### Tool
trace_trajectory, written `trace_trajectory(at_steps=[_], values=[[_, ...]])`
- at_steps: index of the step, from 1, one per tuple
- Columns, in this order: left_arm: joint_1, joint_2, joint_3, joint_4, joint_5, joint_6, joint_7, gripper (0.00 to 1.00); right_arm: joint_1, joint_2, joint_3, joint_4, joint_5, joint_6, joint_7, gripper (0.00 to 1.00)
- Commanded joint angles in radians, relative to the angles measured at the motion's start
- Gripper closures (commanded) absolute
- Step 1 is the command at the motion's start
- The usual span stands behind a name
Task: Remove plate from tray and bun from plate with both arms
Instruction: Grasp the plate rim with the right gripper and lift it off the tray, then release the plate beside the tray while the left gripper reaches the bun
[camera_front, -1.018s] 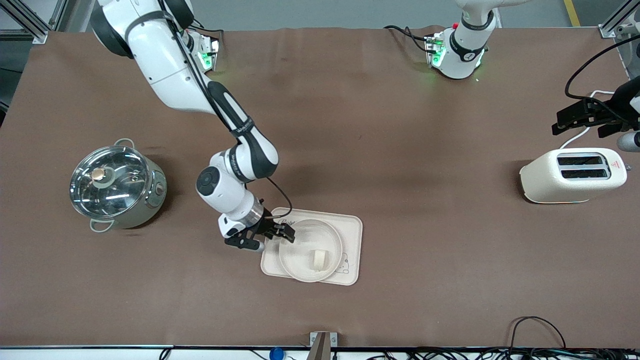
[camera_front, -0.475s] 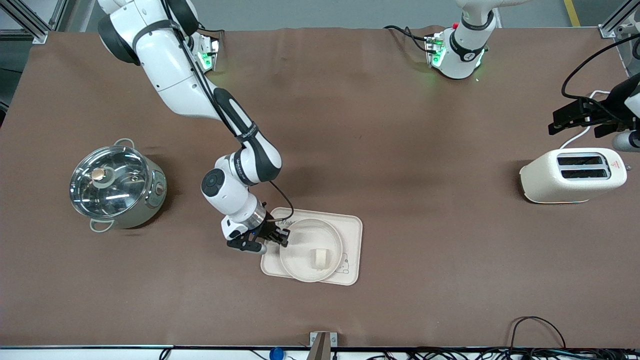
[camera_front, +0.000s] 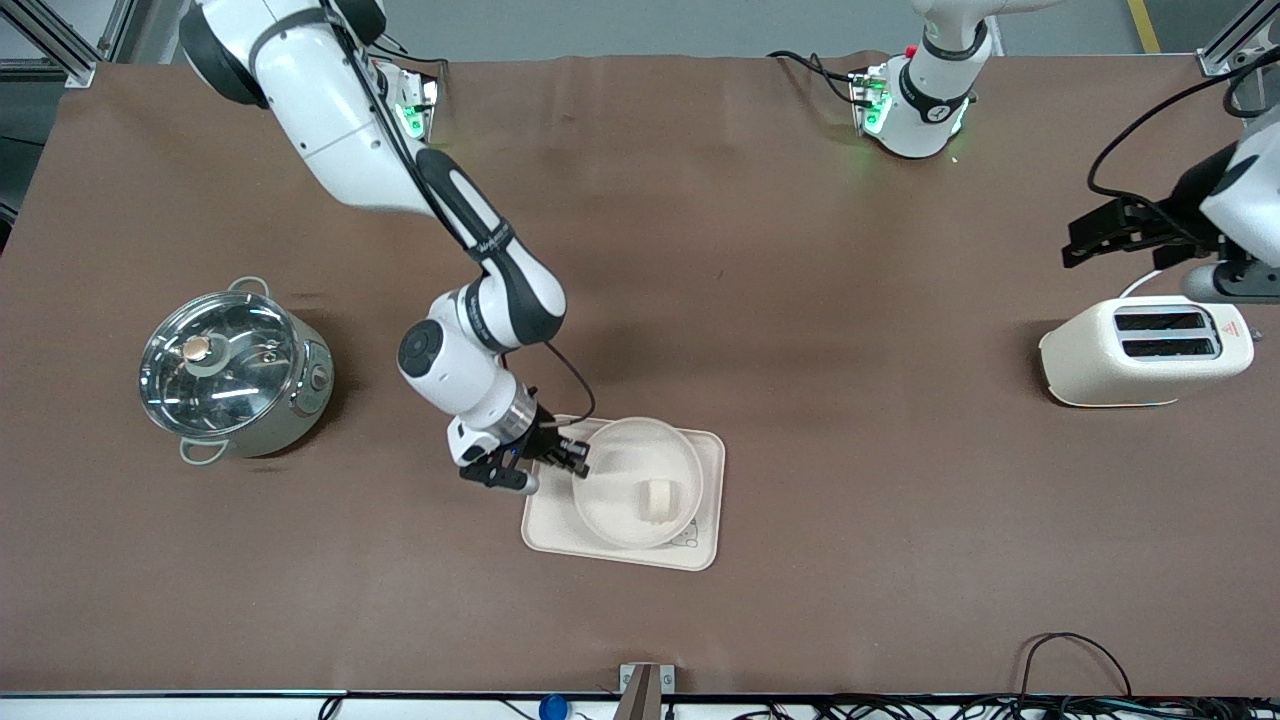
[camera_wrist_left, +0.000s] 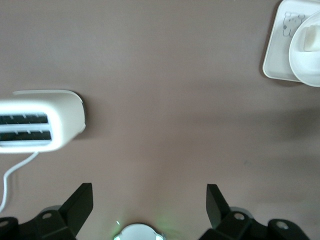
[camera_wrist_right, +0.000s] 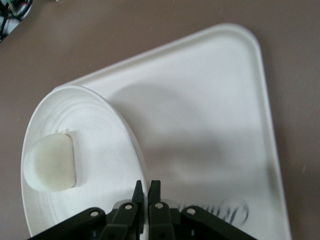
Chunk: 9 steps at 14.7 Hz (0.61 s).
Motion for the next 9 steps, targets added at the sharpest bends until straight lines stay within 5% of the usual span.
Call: trace_trajectory(at_steps=[1,5,9], values=[[0.008,-0.009,-0.066,-0.023,-0.022,-0.017,-0.109,0.0,-0.004,-0.181,0.068,-0.257,0.067,0.079,-0.019,0.99],[0.012,-0.058,-0.083,-0.115,-0.105,0.07,-0.294,0.0,0.002,-0.203,0.246,-0.515,0.098,0.41,-0.01,0.98],[0.011,-0.225,-0.086,-0.382,-0.18,0.259,-0.325,0.0,0.086,-0.198,0.28,-0.549,0.208,0.466,-0.01,0.95]])
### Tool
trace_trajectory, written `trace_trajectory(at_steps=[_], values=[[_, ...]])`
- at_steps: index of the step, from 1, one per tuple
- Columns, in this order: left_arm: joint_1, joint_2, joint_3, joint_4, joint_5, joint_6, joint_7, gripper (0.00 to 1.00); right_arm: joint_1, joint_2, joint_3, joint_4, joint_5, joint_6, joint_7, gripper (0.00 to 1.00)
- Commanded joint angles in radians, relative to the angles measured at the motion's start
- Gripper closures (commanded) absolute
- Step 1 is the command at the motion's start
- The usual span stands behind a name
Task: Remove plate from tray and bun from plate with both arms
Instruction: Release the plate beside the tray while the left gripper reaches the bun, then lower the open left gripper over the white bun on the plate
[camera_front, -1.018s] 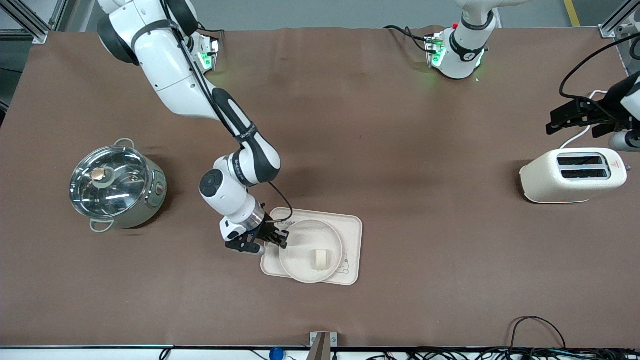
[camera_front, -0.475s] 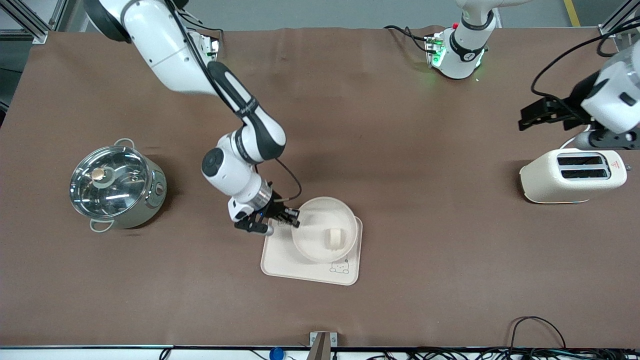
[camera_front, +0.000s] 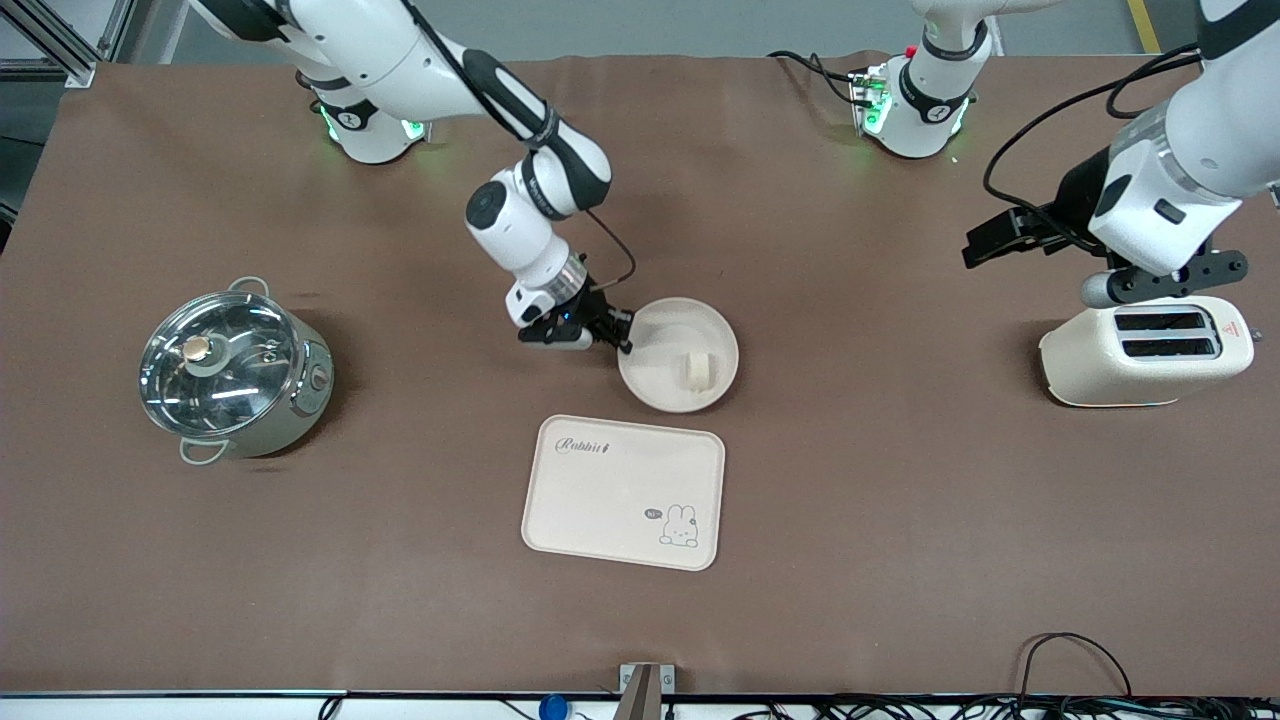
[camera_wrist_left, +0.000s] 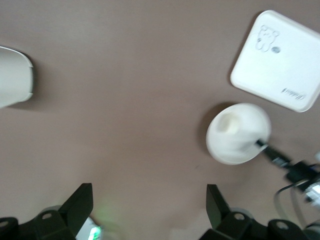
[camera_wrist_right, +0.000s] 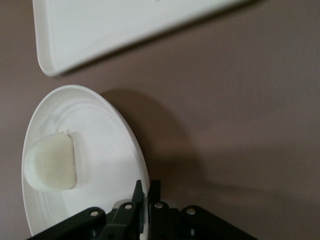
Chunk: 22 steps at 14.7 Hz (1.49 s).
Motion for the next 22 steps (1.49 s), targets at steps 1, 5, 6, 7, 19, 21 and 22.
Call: trace_trajectory(at_steps=[1,5,6,7,19,21,22], values=[[0.009,-0.153,-0.02,-0.211,-0.043,0.113,-0.016,0.0,0.02,-0.044,0.005,-0.032,0.064,0.003,-0.019,0.85],[0.01,-0.151,-0.079,-0.248,-0.045,0.174,-0.082,0.0,-0.009,-0.046,0.0,0.003,0.064,-0.056,-0.022,0.0],[0.01,-0.156,-0.096,-0.272,-0.045,0.191,-0.093,0.0,-0.03,-0.049,-0.004,0.029,0.063,-0.116,-0.023,0.0],[0.012,-0.174,-0.11,-0.304,-0.045,0.218,-0.096,0.0,-0.053,-0.053,-0.018,0.071,0.054,-0.198,-0.027,0.0],[-0.112,0.12,-0.181,-0.423,0.14,0.794,-0.24,0.0,-0.279,-0.196,-0.468,0.508,-0.477,-1.173,-0.319,0.0],[-0.164,0.177,-0.182,-0.437,0.25,0.808,-0.24,0.0,-0.369,-0.245,-0.468,0.514,-0.499,-1.291,-0.436,0.0],[-0.192,0.203,-0.184,-0.446,0.289,0.806,-0.258,0.0,-0.418,-0.277,-0.471,0.514,-0.502,-1.319,-0.445,0.0]])
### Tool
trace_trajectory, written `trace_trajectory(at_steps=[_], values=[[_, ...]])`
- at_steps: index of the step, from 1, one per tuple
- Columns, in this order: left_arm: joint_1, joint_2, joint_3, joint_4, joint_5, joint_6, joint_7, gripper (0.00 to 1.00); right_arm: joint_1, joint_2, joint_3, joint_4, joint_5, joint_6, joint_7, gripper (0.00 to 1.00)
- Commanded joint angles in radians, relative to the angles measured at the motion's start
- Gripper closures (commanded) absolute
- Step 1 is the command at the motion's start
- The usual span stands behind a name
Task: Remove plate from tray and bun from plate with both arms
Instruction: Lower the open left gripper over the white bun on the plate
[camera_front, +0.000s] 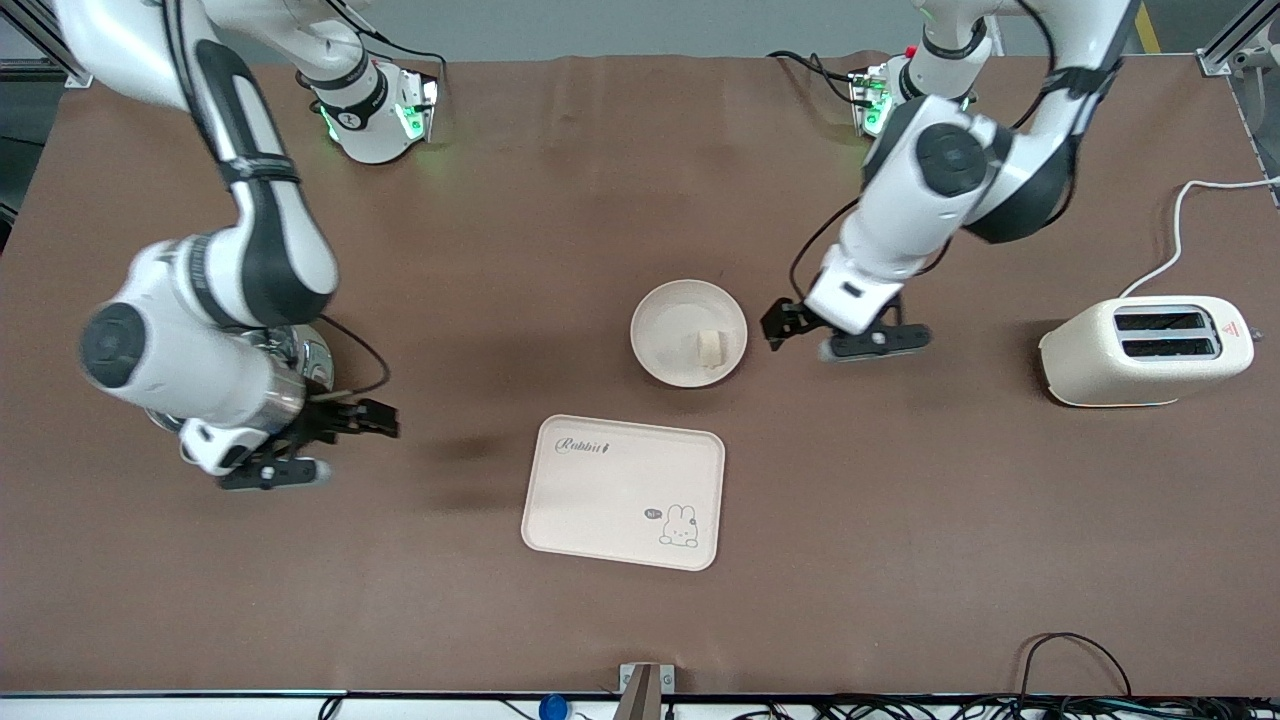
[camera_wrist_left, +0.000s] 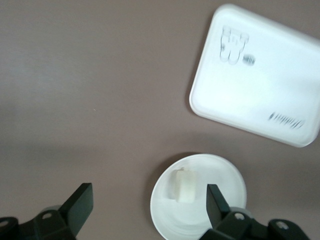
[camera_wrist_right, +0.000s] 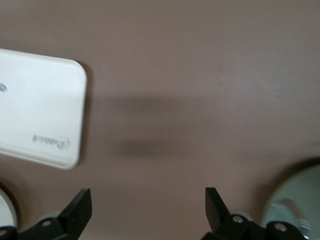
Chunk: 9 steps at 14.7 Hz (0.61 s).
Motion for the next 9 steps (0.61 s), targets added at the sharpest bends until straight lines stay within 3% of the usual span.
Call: trace_trajectory(at_steps=[1,6,9], values=[[-0.076,0.067,-0.007,0.002,0.097,-0.001,-0.041,0.0,-0.148,-0.103,0.013,-0.02,-0.032,-0.089,-0.076,0.0],[-0.201,0.205,-0.006,-0.017,0.304,0.035,-0.219,0.0,-0.171,-0.335,0.011,-0.036,-0.226,-0.266,-0.067,0.0],[-0.204,0.299,-0.004,-0.02,0.361,0.104,-0.242,0.0,-0.176,-0.473,0.011,-0.123,-0.23,-0.304,0.027,0.0]])
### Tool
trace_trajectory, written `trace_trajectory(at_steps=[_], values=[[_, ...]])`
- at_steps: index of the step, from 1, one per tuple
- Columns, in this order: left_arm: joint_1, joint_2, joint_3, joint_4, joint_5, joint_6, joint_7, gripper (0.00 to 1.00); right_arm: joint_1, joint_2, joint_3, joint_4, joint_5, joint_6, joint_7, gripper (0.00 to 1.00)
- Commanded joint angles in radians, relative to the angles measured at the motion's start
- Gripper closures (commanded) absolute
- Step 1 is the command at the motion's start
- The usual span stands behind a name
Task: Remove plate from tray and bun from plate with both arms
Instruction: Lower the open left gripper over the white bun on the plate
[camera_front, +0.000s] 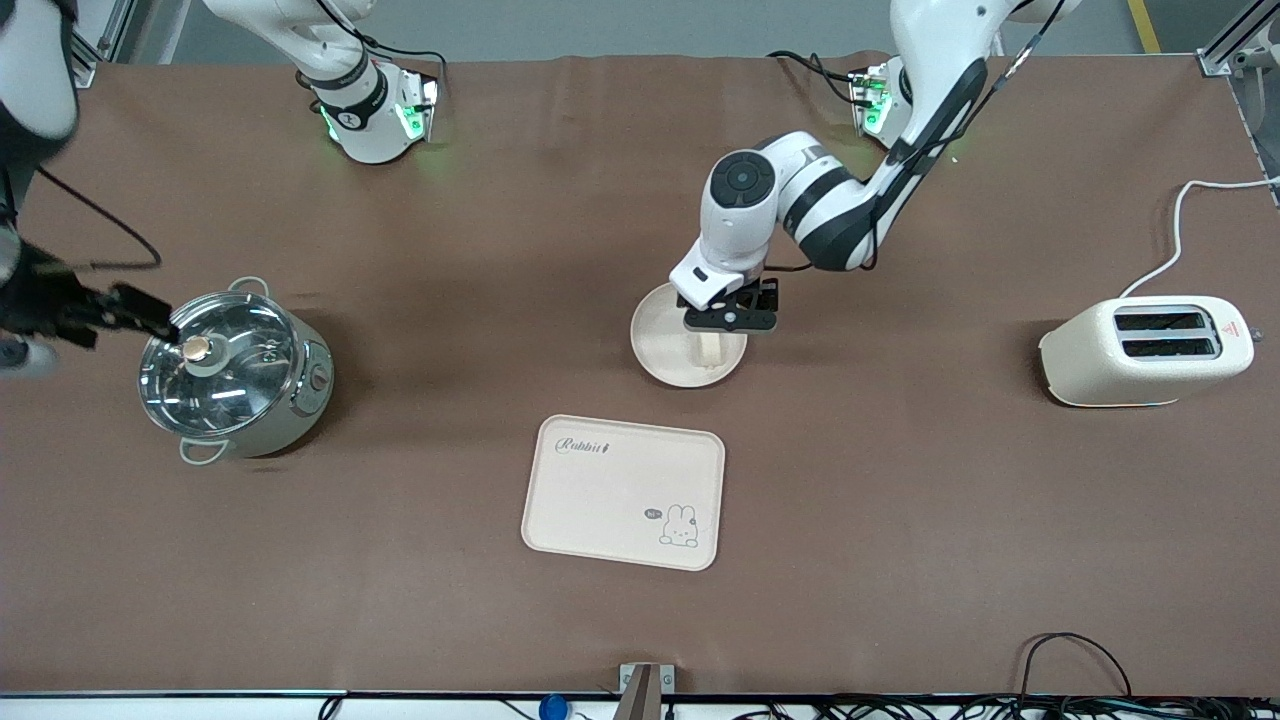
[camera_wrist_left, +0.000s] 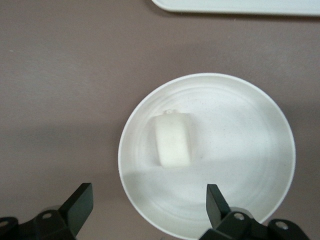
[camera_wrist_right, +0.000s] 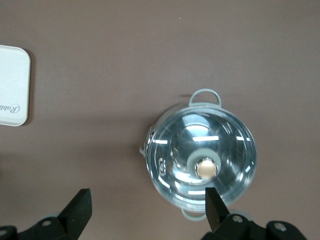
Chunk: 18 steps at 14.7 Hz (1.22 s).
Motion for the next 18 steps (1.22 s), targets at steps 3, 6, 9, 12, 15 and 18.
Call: trace_trajectory(at_steps=[3,6,9,12,15,18], values=[[0.018,0.153,0.005,0.034,0.227,0.118,-0.171,0.0,-0.01,-0.229,0.006,-0.234,-0.03,0.078,0.051,0.0],[0.023,0.21,0.003,0.089,0.266,0.118,-0.206,0.0,-0.004,-0.243,0.012,-0.187,-0.03,0.068,0.063,0.0],[0.01,0.213,0.003,0.109,0.264,0.104,-0.212,0.0,0.001,-0.167,0.014,-0.071,-0.028,0.047,0.051,0.0],[0.015,0.19,-0.004,0.117,0.264,0.047,-0.212,0.0,0.001,-0.153,0.014,-0.06,-0.028,0.046,0.052,0.0],[0.017,0.182,-0.015,0.125,0.249,0.038,-0.215,0.0,0.0,-0.153,0.014,-0.061,-0.028,0.042,0.052,0.0],[0.012,0.168,-0.032,0.158,0.169,-0.014,-0.216,0.0,0.0,-0.153,0.014,-0.061,-0.028,0.025,0.06,0.0]])
